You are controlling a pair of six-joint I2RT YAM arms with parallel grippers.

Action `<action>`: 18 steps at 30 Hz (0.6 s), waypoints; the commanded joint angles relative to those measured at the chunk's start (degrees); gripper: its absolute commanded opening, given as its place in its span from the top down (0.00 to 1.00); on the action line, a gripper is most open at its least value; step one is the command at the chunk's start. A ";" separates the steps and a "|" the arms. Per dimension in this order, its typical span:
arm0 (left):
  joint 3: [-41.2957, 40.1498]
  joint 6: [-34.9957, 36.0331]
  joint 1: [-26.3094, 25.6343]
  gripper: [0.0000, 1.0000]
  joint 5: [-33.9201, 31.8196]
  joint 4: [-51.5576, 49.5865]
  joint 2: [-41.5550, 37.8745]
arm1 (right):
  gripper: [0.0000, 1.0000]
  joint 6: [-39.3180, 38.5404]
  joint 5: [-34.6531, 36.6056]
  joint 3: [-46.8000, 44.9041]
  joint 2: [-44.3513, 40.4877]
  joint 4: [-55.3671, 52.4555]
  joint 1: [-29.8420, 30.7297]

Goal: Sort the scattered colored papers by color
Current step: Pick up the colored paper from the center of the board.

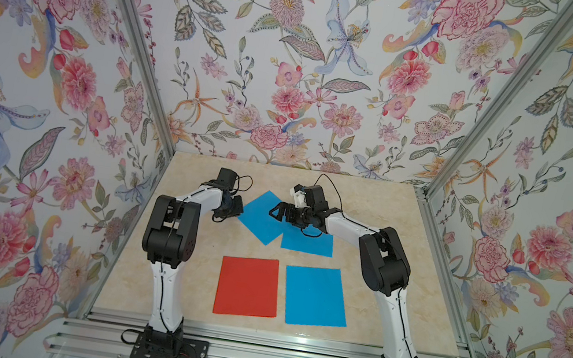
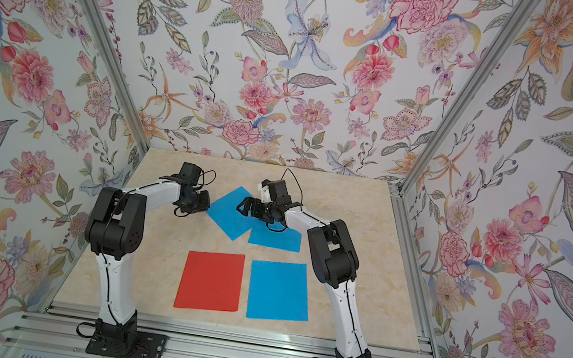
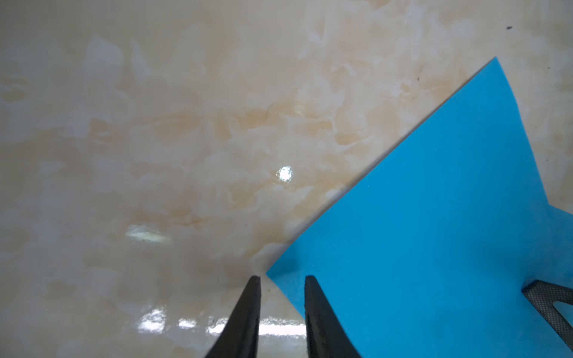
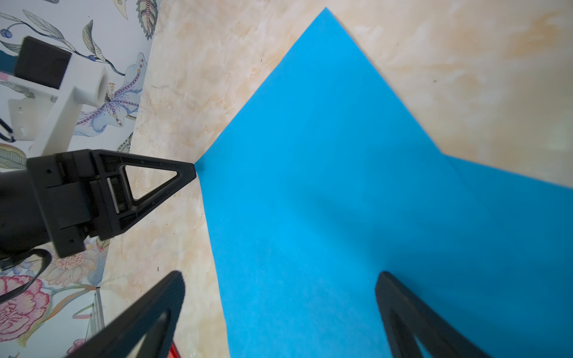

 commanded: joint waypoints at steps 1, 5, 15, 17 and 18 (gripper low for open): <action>1.37 0.85 0.79 0.72 -1.38 -1.13 1.23 | 0.00 -0.86 0.54 0.54 1.80 -2.75 0.43; 1.60 0.63 0.81 0.72 -1.40 -1.19 1.84 | 0.00 -0.88 0.38 0.21 1.70 -2.70 0.41; 1.73 0.63 0.75 0.72 -1.51 -1.02 3.42 | 0.00 -0.86 0.41 -0.26 1.45 -2.61 0.40; 1.79 0.40 0.79 0.72 -1.14 -0.87 3.85 | 0.00 -0.87 0.42 -0.48 1.33 -2.61 0.40; 1.66 0.19 0.79 0.72 -0.82 -0.77 3.97 | 0.00 -0.91 0.41 -0.61 1.28 -2.57 0.41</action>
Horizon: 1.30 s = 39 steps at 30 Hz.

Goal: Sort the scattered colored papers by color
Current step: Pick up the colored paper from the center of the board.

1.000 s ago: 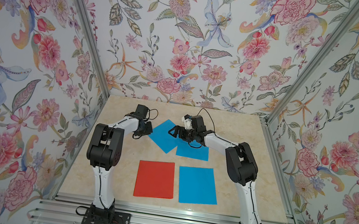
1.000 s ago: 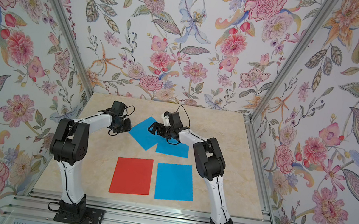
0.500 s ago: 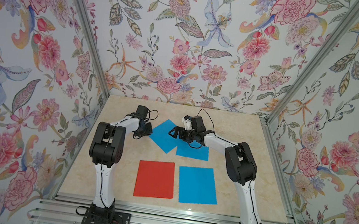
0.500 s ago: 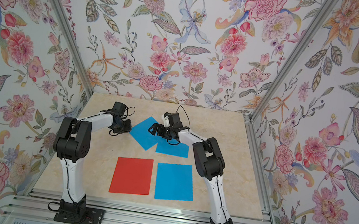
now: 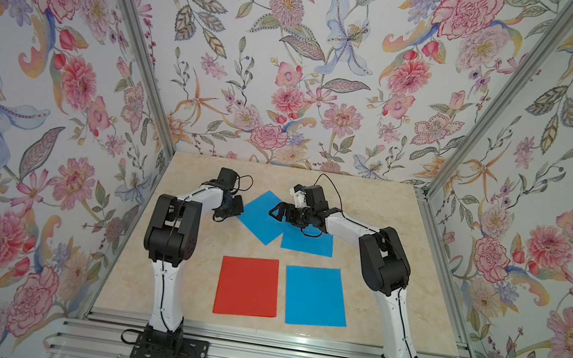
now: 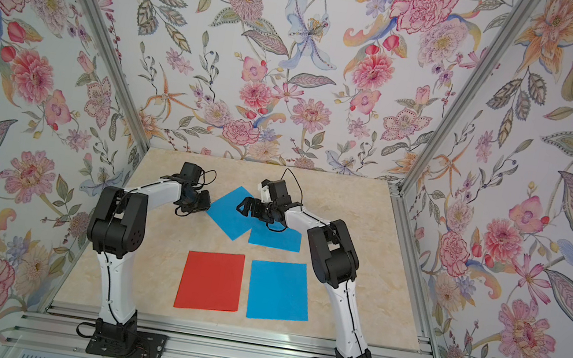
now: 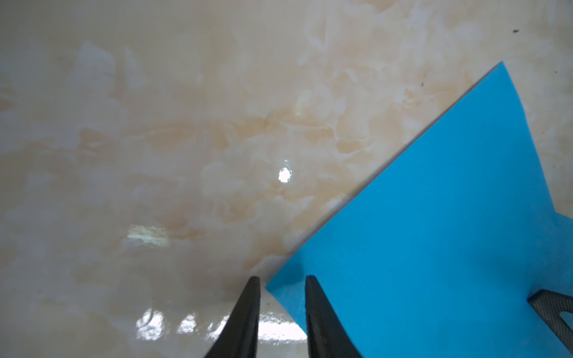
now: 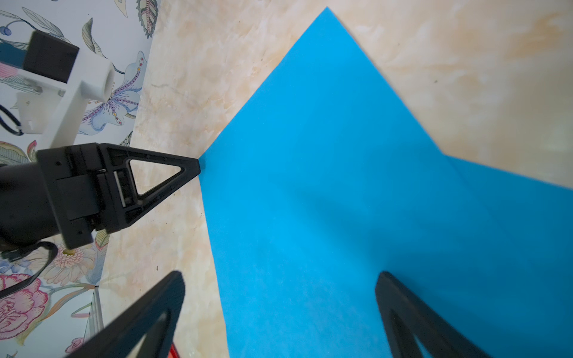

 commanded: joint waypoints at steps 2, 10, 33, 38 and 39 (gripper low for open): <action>0.07 -0.84 0.79 0.72 0.41 -0.33 3.13 | 0.00 -0.54 0.45 -0.88 1.19 -2.33 0.46; -4.86 -5.35 0.80 0.72 5.45 6.59 3.13 | 0.00 -0.48 -0.03 -1.43 0.90 -1.93 0.45; -25.63 -19.79 0.02 0.72 9.86 24.45 -5.03 | 0.00 -0.02 -0.71 -2.04 0.48 -0.57 0.40; -26.22 -20.45 -1.41 0.72 9.46 24.96 -5.21 | 0.00 0.22 -0.78 -2.07 0.64 -0.37 0.62; -26.17 -20.73 -1.76 0.72 9.41 25.04 -5.26 | 0.00 0.23 -0.75 -2.14 0.64 -0.37 0.66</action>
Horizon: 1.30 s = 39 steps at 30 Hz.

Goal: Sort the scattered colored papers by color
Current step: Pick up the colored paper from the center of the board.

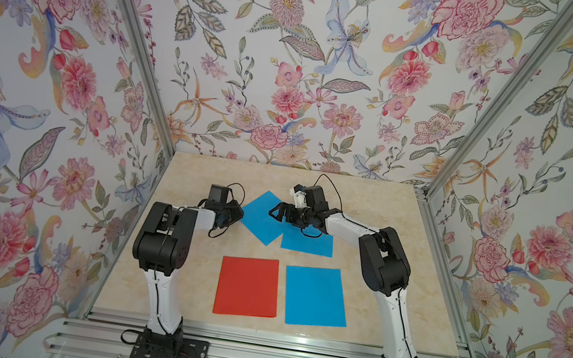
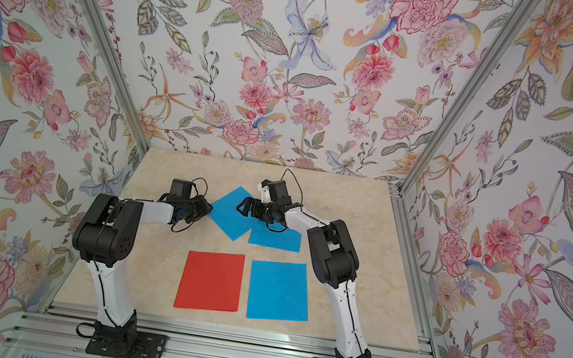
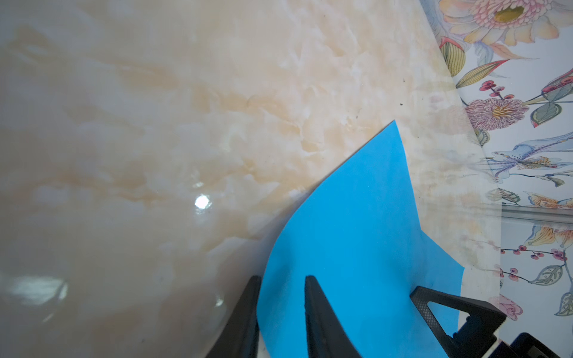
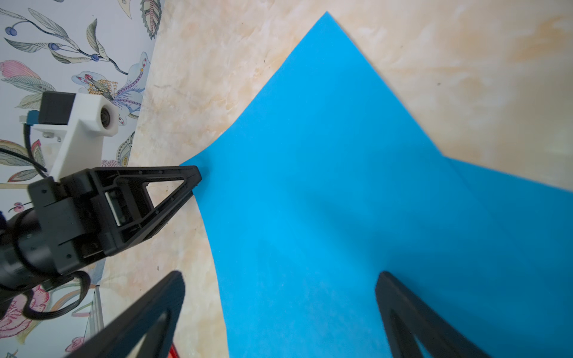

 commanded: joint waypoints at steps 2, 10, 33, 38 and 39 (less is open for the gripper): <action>-2.86 -2.03 -2.54 0.72 0.27 -8.59 1.90 | 0.00 0.20 -0.42 -1.67 0.42 -1.64 0.67; -4.93 -5.38 -5.47 0.72 -1.78 -7.80 -0.66 | 0.00 0.56 -0.40 -1.98 0.22 -1.19 0.71; -12.41 -16.51 -9.64 0.89 -5.13 2.95 -0.55 | 0.00 0.55 -0.65 -3.14 -0.01 -0.43 0.82; -12.00 -16.51 -9.80 1.00 -4.81 3.01 -0.74 | 0.00 0.43 -0.65 -3.46 -0.07 -0.33 0.75; -11.95 -16.45 -9.72 1.00 -4.73 3.03 -0.98 | 0.00 0.44 -0.71 -3.41 -0.09 -0.32 0.75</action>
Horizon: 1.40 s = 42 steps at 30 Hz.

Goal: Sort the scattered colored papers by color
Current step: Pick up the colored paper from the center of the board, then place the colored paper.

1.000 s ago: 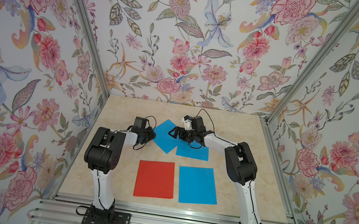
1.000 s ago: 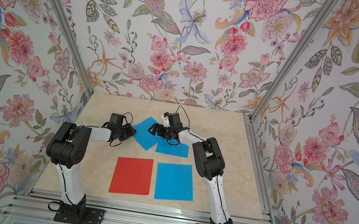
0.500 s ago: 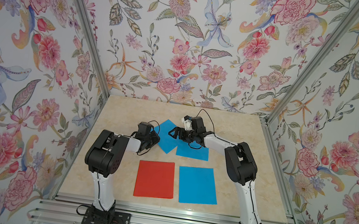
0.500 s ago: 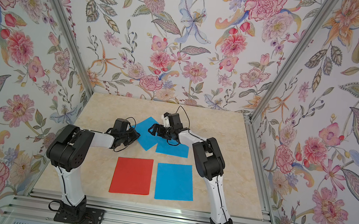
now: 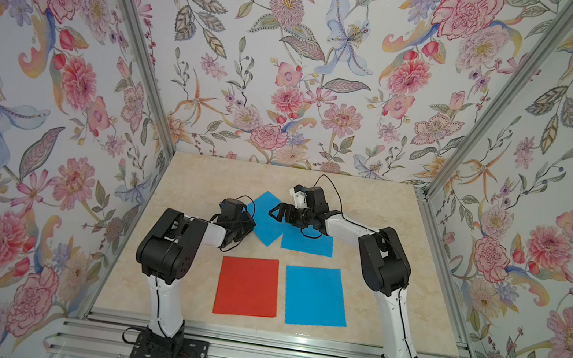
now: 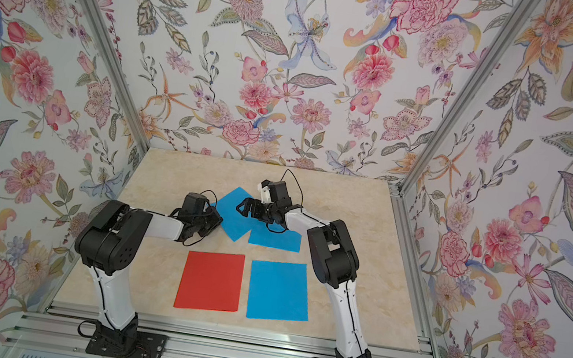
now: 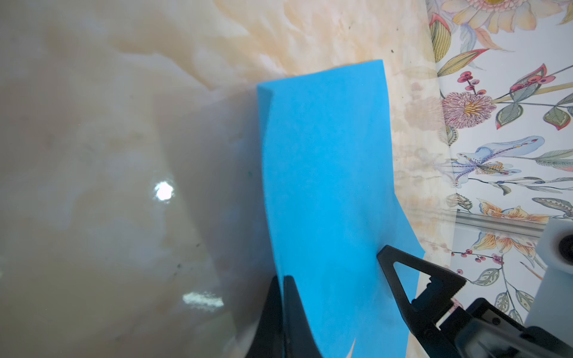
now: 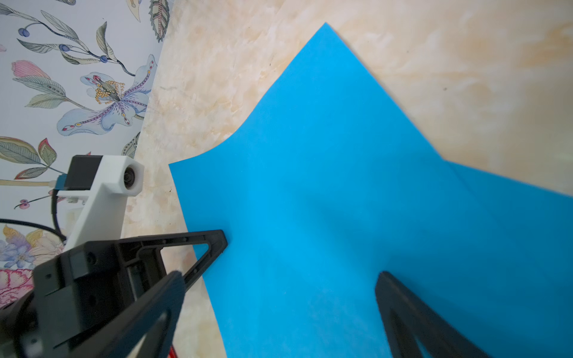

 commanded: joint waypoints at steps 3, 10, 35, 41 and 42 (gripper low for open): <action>-1.63 0.34 -1.15 1.00 0.06 -8.08 1.43 | 0.00 0.19 -0.27 -1.48 -0.55 -3.66 0.67; 0.24 2.44 -1.19 1.00 1.49 -8.27 -2.21 | 0.00 -5.81 2.51 1.62 -8.00 -11.74 -0.36; 10.99 4.02 -30.82 1.00 -3.99 -7.02 -22.30 | 0.00 -9.20 22.03 -36.17 -70.45 -28.32 -17.76; 19.24 2.61 -39.29 1.00 -4.72 -6.18 -15.27 | 0.00 -8.97 20.69 -38.96 -73.67 -28.65 -18.93; 20.46 1.99 -40.22 1.00 -4.47 -6.11 -13.82 | 0.00 -9.13 20.44 -38.99 -73.99 -28.76 -19.02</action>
